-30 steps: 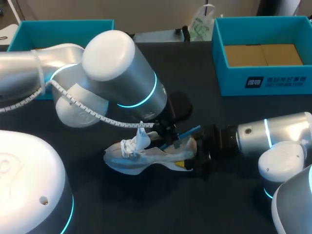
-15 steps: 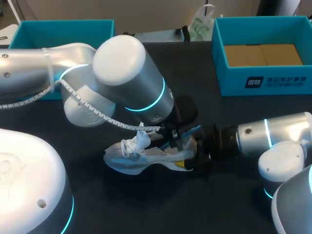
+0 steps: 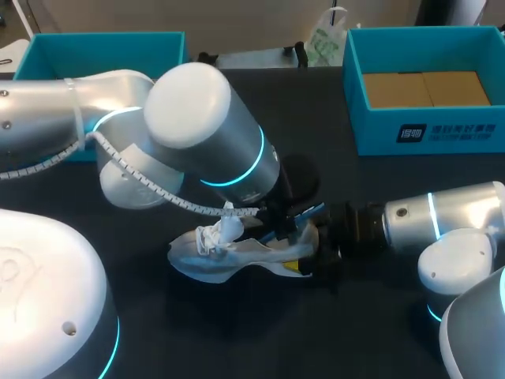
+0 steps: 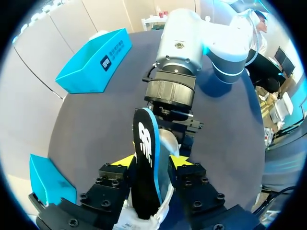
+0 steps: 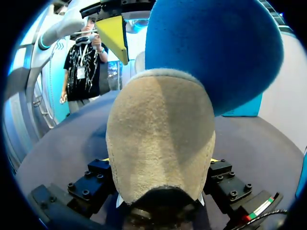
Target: Take the shoe out of the shoebox, open the shoe tongue, remove and reinsert the insole, then place the shoe into the shoebox
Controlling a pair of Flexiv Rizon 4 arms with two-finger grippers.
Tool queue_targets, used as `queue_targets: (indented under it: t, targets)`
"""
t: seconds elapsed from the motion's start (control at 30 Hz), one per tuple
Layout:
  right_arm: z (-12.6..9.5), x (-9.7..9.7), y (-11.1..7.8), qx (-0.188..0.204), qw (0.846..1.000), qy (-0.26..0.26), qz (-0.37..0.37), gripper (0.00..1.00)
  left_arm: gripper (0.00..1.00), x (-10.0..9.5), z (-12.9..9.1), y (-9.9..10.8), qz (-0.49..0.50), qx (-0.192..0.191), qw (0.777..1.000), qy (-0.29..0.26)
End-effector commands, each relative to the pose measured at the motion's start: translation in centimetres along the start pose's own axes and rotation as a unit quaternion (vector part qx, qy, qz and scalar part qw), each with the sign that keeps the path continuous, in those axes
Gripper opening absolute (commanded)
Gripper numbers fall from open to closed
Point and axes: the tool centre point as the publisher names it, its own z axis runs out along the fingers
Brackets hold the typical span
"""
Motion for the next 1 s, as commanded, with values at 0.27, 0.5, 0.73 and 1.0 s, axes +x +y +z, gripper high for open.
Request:
queue_targets:
  t: [0.27, 0.5, 0.73, 1.0]
  targets:
    - [0.0, 0.1, 0.2, 0.002, 1.0, 0.0, 0.0, 0.0, 0.45, 0.6, 0.4, 1.3, -0.01, 0.018, 1.0, -0.021]
    - [0.0, 0.1, 0.2, 0.002, 1.0, 0.0, 0.0, 0.0, 0.47, 0.5, 1.2, 2.0, -0.023, 0.021, 0.999, -0.043]
    - [0.0, 0.1, 0.2, 0.002, 1.0, 0.0, 0.0, 0.0, 0.49, 0.7, 2.0, 2.5, -0.031, 0.018, 0.998, -0.053]
    - [0.0, 0.1, 0.2, 0.002, 1.0, 0.0, 0.0, 0.0, 0.44, 0.5, 2.7, 2.5, -0.035, 0.016, 0.998, -0.057]
